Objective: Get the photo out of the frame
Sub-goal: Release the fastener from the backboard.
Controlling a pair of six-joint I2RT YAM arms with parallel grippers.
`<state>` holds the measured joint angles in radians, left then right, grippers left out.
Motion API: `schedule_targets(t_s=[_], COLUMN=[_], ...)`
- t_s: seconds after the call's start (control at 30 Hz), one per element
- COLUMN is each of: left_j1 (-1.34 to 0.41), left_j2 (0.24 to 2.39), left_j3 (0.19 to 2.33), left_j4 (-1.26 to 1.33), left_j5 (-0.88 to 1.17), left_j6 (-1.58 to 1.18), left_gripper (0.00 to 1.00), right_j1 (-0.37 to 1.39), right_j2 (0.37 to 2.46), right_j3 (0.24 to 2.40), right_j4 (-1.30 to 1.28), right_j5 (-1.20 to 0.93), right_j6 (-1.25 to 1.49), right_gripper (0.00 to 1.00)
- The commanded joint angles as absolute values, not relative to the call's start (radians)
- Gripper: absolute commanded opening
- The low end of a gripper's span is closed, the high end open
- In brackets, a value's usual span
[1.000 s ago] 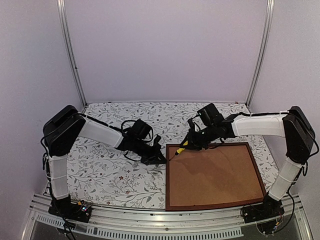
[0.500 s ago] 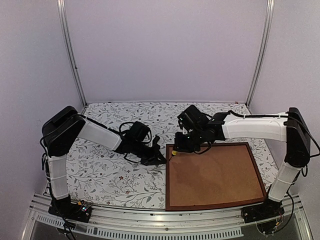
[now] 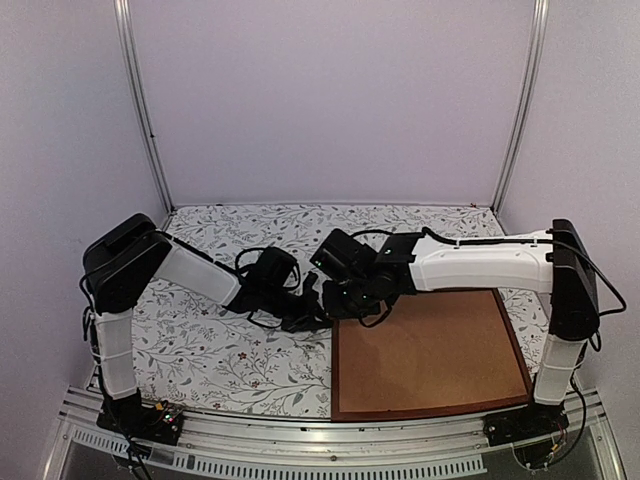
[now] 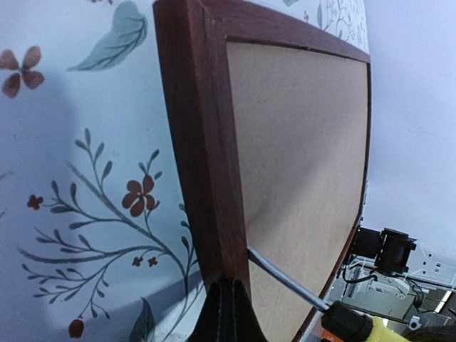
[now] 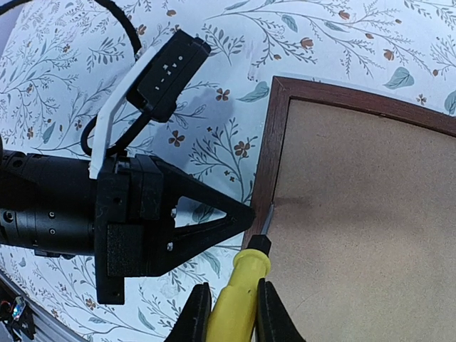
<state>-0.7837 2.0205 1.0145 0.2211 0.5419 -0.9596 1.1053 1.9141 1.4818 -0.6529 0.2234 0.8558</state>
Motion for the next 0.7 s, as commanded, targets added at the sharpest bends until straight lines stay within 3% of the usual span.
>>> schedule_targets(t_s=[0.0,0.67], left_j1=[-0.852,-0.832], left_j2=[2.053,2.029], left_j3=[0.995,0.985], left_j4=[0.212,0.206], left_j5=[0.581,0.595], left_j6=[-0.953,-0.924], left_gripper=[0.0,0.0], right_j1=[1.192,1.2], right_j2=[2.111,2.191], right_j3=[1.506,1.702], right_j4=[-0.58,-0.728], right_j5=[-0.072,-0.026], right_j6=[0.909,0.862], right_gripper=[0.0,0.0])
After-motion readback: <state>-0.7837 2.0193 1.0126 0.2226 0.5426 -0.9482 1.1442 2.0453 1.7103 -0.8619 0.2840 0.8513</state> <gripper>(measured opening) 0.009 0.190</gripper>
